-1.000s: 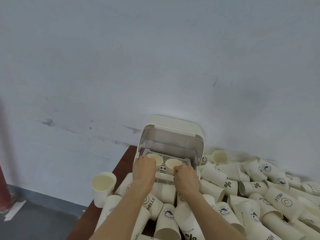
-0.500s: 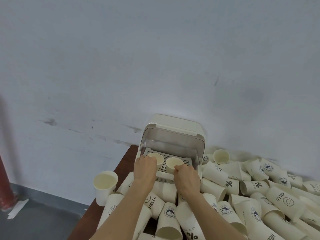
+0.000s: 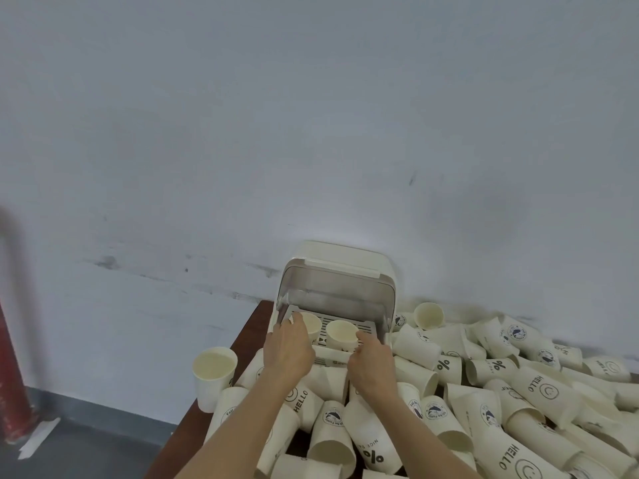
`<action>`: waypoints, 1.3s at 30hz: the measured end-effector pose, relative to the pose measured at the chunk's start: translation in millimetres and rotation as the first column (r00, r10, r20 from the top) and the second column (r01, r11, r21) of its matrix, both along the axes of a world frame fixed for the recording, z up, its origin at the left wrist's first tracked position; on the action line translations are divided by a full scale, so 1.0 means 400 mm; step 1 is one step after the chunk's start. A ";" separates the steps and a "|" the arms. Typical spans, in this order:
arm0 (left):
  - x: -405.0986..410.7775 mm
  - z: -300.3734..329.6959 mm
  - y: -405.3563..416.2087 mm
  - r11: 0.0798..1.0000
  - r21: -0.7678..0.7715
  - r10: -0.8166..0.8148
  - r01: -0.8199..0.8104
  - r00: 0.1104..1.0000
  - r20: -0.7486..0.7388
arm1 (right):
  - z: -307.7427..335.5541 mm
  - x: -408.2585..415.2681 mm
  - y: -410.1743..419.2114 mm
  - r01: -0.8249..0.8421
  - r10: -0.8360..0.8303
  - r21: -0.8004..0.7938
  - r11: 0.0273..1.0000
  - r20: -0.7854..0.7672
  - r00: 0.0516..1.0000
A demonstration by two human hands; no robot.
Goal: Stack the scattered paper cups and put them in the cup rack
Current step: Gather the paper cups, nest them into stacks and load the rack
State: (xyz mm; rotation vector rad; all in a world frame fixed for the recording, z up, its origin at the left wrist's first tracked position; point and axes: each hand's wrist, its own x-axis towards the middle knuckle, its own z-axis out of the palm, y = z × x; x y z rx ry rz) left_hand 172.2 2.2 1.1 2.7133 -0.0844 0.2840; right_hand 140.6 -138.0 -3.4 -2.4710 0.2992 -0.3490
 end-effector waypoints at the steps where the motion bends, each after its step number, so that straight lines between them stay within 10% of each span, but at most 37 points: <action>1: -0.009 0.007 -0.003 1.000 0.003 -0.012 0.012 1.000 0.013 | 0.008 -0.014 0.000 -0.004 0.005 -0.022 1.000 0.007 1.000; 39: -0.382 0.034 -0.003 0.952 -0.241 -0.138 0.187 0.969 0.205 | 0.092 -0.455 -0.185 -0.009 0.021 -0.143 0.990 0.081 0.996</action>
